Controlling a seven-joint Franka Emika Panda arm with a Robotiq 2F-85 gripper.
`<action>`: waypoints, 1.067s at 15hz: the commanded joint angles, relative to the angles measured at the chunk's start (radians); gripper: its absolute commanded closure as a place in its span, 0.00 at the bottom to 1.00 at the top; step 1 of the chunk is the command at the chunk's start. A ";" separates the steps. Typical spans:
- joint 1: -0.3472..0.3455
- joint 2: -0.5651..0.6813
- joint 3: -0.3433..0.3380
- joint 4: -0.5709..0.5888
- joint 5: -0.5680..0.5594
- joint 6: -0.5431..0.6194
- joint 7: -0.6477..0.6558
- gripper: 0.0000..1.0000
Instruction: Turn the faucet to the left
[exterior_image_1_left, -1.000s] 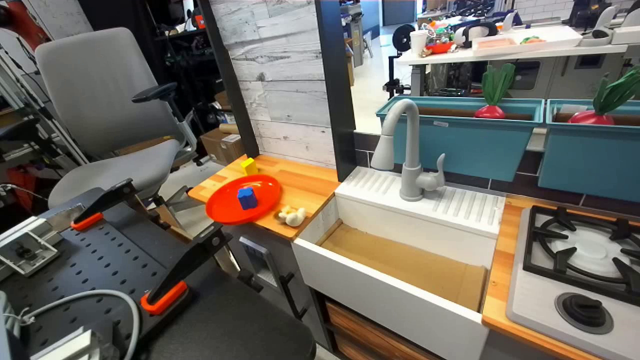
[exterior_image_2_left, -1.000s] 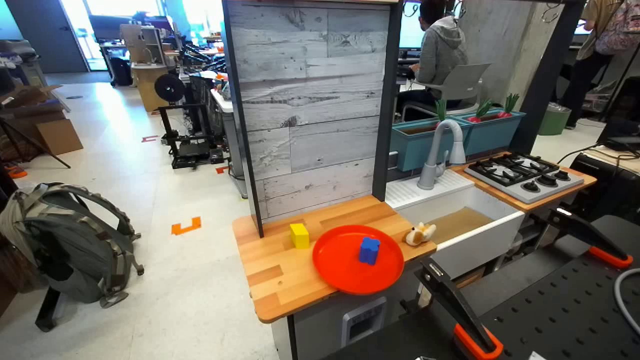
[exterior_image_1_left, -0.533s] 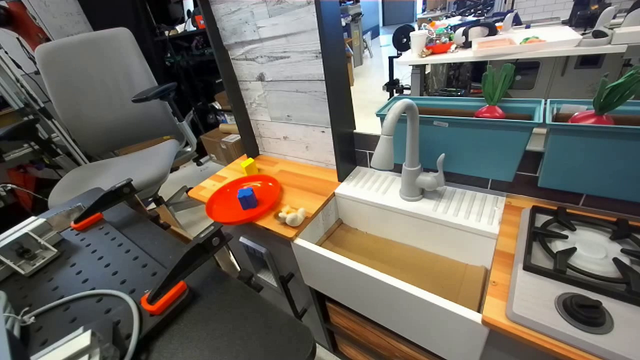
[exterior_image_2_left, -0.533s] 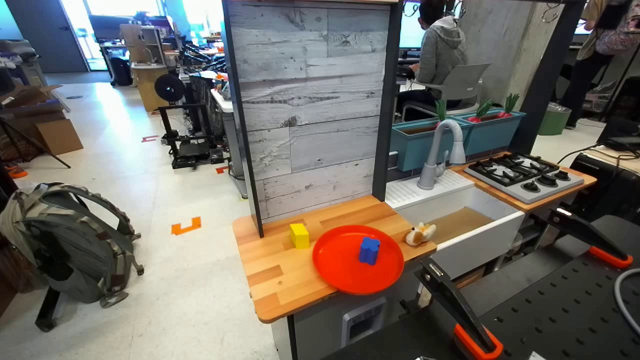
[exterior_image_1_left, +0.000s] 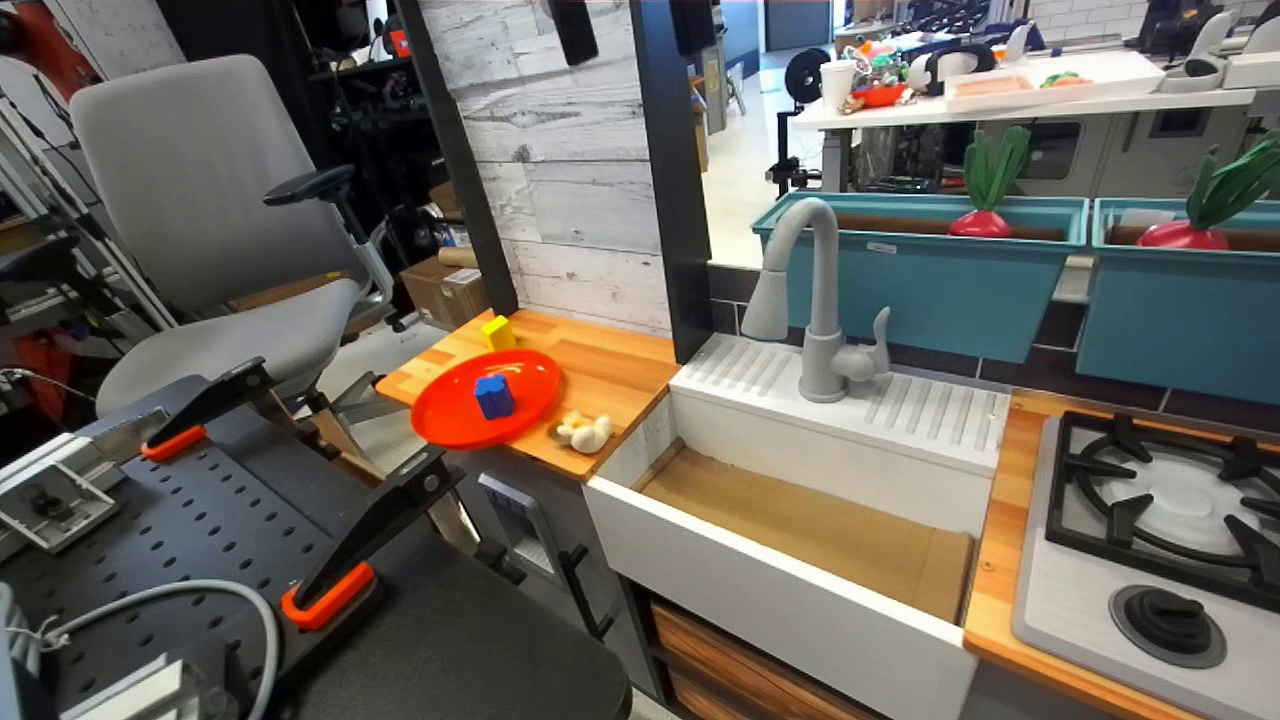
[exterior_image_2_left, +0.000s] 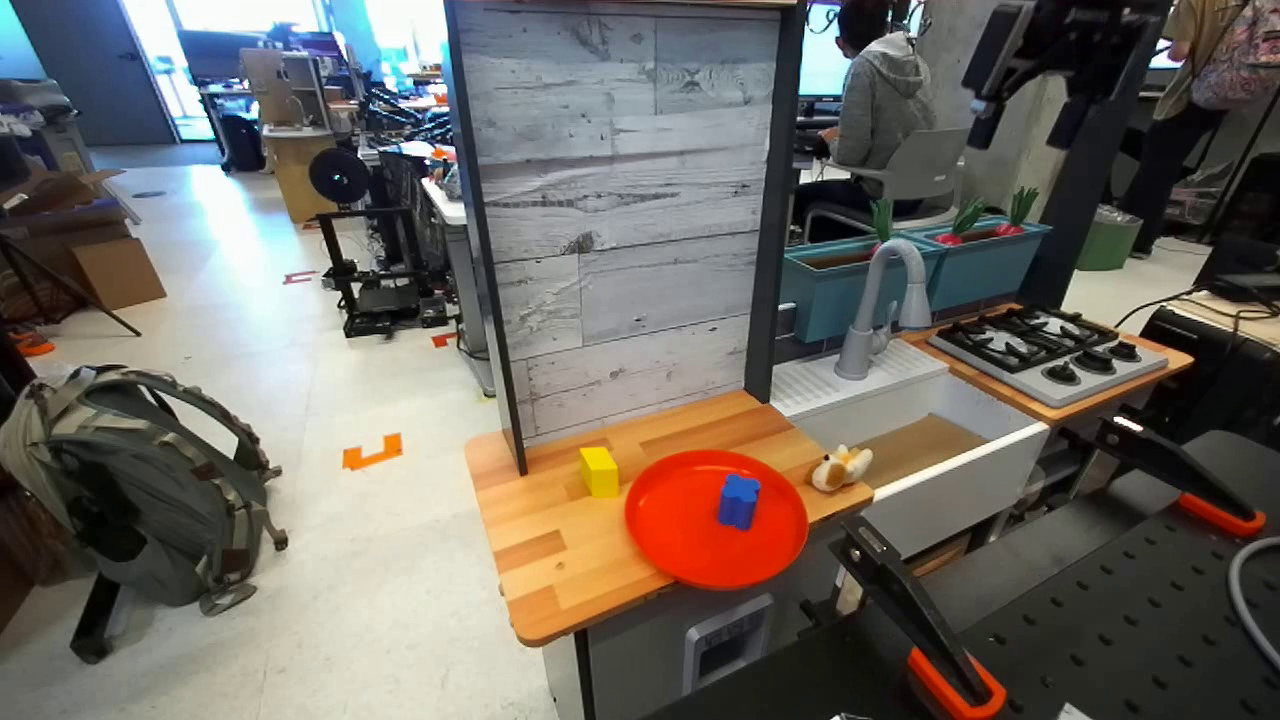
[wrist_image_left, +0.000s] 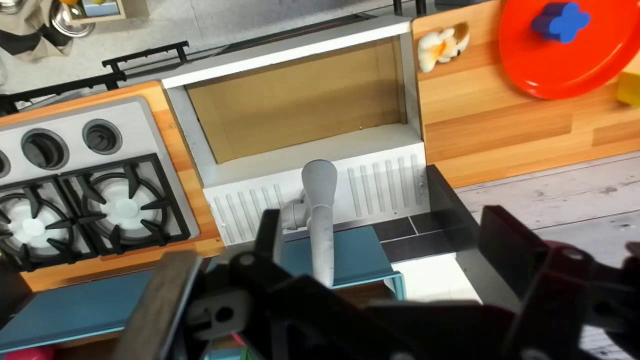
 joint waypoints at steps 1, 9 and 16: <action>-0.059 0.237 0.052 0.209 0.048 0.016 -0.002 0.00; -0.168 0.535 0.130 0.503 0.048 -0.020 0.024 0.00; -0.196 0.576 0.173 0.533 0.050 -0.022 0.007 0.00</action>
